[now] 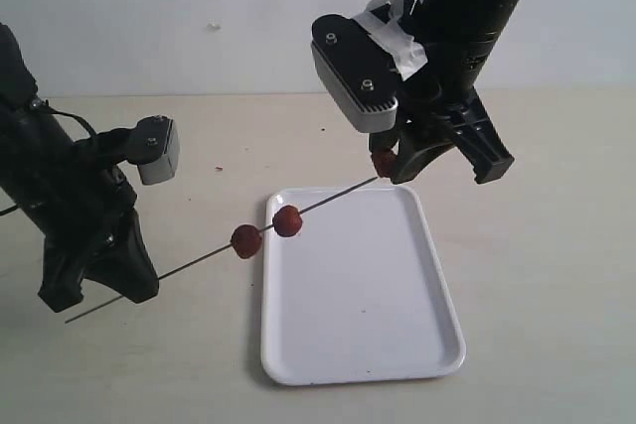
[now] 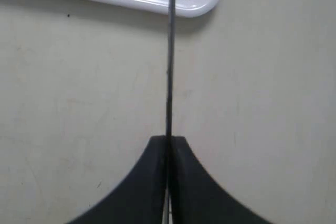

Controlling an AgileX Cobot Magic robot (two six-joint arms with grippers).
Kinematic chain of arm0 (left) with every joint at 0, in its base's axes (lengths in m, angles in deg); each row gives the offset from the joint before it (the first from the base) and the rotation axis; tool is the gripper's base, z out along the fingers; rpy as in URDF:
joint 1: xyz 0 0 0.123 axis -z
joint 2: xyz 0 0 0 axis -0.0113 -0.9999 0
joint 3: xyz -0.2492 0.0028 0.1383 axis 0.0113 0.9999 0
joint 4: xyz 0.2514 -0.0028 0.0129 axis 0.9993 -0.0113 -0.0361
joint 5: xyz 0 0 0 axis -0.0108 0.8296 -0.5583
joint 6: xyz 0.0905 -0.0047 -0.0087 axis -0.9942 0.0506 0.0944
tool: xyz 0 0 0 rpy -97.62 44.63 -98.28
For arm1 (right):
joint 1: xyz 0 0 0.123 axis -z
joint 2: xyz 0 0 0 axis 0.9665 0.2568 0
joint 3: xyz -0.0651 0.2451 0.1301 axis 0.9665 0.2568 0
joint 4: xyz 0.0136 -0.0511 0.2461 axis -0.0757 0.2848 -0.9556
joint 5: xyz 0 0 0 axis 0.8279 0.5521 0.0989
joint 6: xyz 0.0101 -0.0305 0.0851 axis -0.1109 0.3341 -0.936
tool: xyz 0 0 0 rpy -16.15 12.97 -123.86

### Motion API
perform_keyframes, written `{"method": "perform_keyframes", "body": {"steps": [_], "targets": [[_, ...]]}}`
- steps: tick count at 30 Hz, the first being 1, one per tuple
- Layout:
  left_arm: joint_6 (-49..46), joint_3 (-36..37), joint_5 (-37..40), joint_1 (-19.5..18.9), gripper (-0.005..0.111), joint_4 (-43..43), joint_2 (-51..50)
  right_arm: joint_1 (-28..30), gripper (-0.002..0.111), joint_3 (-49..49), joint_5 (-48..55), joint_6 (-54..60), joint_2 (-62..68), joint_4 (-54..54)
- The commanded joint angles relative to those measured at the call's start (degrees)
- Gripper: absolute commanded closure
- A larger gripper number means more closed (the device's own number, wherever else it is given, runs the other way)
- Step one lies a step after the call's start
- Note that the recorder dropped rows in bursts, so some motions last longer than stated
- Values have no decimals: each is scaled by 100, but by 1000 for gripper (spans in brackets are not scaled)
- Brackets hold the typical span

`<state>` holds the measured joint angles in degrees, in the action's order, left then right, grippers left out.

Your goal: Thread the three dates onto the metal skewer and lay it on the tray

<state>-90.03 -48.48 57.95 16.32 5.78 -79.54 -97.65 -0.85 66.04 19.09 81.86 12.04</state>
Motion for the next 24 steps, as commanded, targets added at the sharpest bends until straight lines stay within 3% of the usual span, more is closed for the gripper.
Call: {"method": "perform_keyframes", "body": {"steps": [1, 24], "targets": [[39, 4, -167, 30, 107, -114, 10, -9, 71, 27, 27, -47, -52, -4], [-223, -17, -93, 30, 107, -426, 10, -9, 71, 27, 27, -21, -52, -4]]}}
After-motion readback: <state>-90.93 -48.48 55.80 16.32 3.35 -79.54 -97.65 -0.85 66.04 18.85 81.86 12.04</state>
